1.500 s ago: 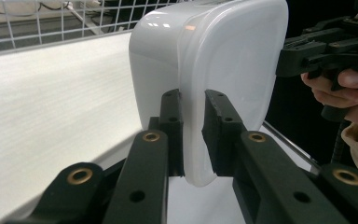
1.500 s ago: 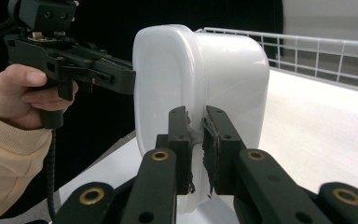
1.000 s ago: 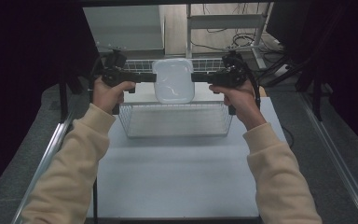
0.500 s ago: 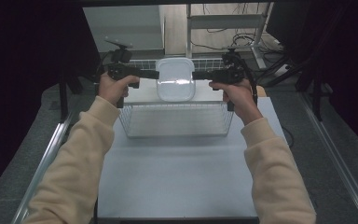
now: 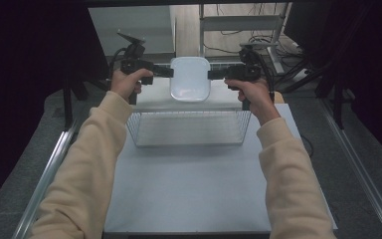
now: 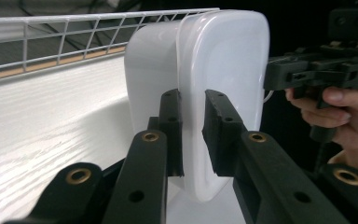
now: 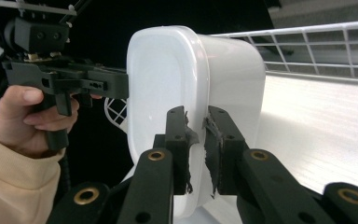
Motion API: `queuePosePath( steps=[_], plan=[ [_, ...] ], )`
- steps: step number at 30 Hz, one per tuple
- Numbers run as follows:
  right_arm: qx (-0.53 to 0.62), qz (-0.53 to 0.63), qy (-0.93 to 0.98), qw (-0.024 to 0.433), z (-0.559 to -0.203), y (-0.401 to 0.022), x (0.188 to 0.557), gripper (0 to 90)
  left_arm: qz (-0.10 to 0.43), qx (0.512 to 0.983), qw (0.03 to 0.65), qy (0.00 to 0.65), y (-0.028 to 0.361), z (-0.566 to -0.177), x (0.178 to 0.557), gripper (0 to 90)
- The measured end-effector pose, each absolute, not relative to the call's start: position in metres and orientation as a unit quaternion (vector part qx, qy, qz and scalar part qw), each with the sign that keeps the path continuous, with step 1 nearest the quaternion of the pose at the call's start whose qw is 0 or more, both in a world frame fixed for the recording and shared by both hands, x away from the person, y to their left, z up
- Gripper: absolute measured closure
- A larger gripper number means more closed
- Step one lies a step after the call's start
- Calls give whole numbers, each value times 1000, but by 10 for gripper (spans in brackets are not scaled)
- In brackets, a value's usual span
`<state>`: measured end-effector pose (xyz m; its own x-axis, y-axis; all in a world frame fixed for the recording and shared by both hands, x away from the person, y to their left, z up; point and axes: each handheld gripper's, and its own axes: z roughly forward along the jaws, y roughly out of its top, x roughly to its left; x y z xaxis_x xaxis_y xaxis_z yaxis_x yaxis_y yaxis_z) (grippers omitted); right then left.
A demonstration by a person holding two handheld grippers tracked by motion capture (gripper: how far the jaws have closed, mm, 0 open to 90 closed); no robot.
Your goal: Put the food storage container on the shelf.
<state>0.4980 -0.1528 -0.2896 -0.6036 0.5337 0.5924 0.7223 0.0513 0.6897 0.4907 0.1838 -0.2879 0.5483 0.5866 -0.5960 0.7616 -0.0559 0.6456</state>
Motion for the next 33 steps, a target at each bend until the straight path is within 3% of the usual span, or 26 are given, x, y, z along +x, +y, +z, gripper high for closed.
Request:
queuePosePath(
  steps=[12, 19, 28, 30, 33],
  plan=[
    [-507, -504, -686, 136, -297, -151, 525, 730, -162, 669, 517, 509, 189, -308, 520, 759],
    [-535, -487, -675, 146, -305, -148, 533, 669, -166, 661, 511, 525, 187, -317, 528, 738],
    [-540, -490, -668, 148, -308, -149, 534, 657, -169, 658, 515, 524, 187, -320, 526, 721],
    [-537, -491, -672, 140, -307, -147, 532, 549, -157, 670, 509, 518, 183, -319, 524, 656],
    [-538, -493, -675, 109, -301, -145, 526, 387, -111, 672, 517, 519, 181, -315, 518, 491]
  ],
)
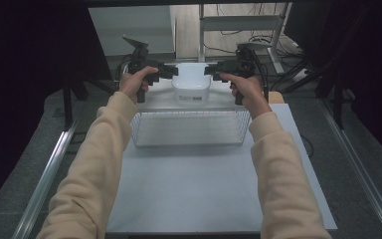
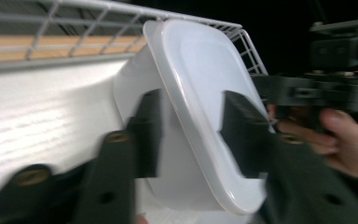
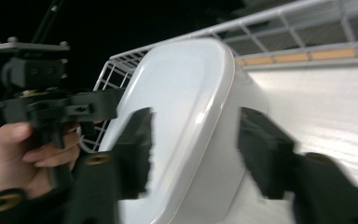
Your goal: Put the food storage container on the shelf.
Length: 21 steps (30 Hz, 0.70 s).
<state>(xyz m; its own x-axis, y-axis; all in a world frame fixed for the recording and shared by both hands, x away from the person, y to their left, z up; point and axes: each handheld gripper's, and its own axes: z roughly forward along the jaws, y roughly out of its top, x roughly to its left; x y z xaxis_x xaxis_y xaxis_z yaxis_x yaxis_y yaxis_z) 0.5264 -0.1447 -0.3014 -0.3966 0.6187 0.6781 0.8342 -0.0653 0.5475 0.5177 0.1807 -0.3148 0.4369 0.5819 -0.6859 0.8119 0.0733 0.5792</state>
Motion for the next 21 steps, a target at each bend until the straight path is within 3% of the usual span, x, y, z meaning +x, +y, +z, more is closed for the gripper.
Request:
queuePosePath(
  steps=[2, 8, 15, 21],
  plan=[
    [-526, -504, -679, 92, -296, -145, 522, 337, -73, 675, 524, 514, 181, -309, 510, 410],
    [-473, -531, -703, 25, -284, -155, 498, 276, 28, 701, 518, 489, 182, -299, 481, 294],
    [-414, -521, -744, -52, -289, -172, 464, 246, 65, 728, 511, 454, 186, -310, 442, 258],
    [-385, -521, -758, -80, -305, -189, 434, 243, 105, 741, 500, 435, 190, -324, 405, 255]
  ],
)
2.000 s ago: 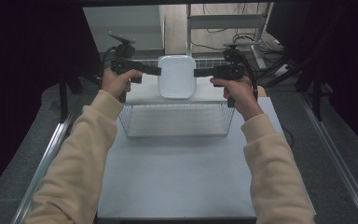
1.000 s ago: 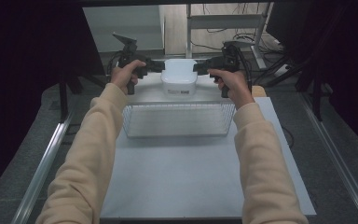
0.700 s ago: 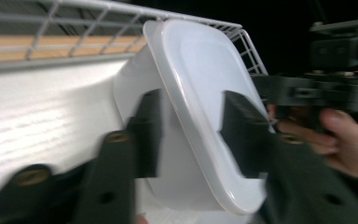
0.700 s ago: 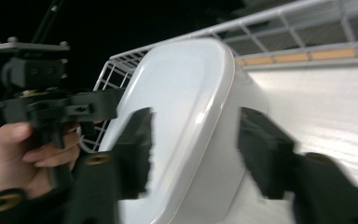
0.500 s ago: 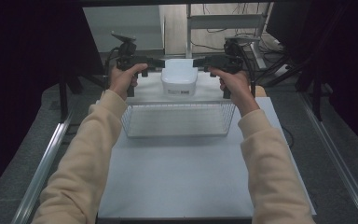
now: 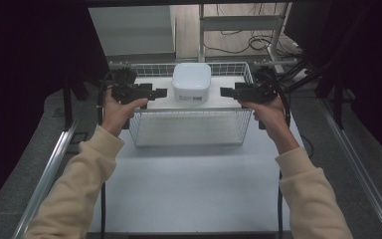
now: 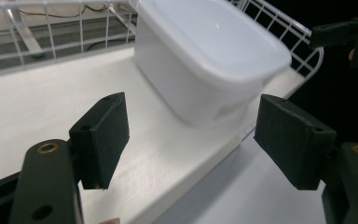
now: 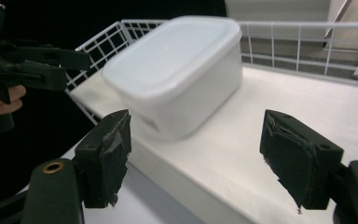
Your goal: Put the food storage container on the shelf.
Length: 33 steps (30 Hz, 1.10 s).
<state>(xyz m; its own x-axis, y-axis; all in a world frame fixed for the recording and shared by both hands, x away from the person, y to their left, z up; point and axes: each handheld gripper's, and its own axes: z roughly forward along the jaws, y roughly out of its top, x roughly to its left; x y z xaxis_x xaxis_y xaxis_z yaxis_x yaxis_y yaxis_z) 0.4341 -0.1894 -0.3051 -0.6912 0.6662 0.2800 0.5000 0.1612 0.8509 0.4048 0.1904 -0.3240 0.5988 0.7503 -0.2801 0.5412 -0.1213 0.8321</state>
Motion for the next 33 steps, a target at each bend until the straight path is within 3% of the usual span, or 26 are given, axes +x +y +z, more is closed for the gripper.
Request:
queuePosePath(
  steps=[20, 33],
  plan=[
    [357, 533, 763, 85, -377, -221, 354, 252, 140, 778, 473, 389, 192, -399, 310, 248],
    [367, 498, 781, 89, -439, -236, 321, 252, 124, 804, 419, 404, 188, -465, 285, 241]
  ],
)
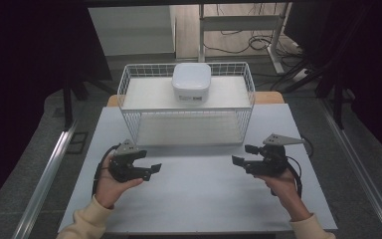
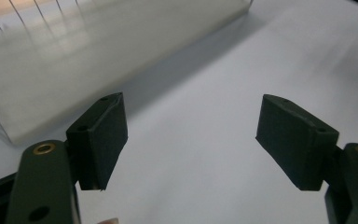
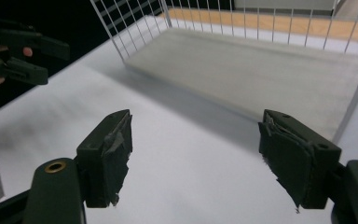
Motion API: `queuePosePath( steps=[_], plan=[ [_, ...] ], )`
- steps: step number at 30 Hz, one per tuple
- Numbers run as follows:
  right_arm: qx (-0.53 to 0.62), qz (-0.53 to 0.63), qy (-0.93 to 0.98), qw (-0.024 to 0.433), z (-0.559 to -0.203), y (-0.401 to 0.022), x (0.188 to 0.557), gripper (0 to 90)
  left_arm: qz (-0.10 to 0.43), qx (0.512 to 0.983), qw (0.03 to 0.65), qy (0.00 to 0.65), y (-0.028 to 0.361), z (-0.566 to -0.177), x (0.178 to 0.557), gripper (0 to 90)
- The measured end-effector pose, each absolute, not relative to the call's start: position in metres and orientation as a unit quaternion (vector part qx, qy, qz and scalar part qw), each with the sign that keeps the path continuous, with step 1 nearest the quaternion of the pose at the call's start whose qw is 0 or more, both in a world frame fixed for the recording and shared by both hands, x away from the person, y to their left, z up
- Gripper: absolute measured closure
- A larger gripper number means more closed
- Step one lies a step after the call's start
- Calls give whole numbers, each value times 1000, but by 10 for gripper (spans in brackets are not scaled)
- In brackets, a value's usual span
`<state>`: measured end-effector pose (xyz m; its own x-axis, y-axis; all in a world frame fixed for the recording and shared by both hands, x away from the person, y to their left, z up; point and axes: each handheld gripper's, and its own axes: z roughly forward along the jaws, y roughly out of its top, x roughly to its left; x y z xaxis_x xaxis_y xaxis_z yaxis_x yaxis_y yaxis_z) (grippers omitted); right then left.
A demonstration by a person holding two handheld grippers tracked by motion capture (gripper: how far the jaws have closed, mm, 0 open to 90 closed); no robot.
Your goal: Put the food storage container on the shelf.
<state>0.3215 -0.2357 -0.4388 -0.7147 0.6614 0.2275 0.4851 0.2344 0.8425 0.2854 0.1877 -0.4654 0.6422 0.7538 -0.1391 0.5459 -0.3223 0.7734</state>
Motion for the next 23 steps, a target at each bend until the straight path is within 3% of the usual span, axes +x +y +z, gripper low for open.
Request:
queuePosePath(
  steps=[8, 23],
  plan=[
    [366, 482, 792, 82, -463, -238, 314, 251, 114, 802, 410, 419, 191, -478, 283, 233],
    [365, 476, 794, 95, -467, -236, 313, 233, 108, 791, 426, 426, 198, -474, 281, 230]
  ],
)
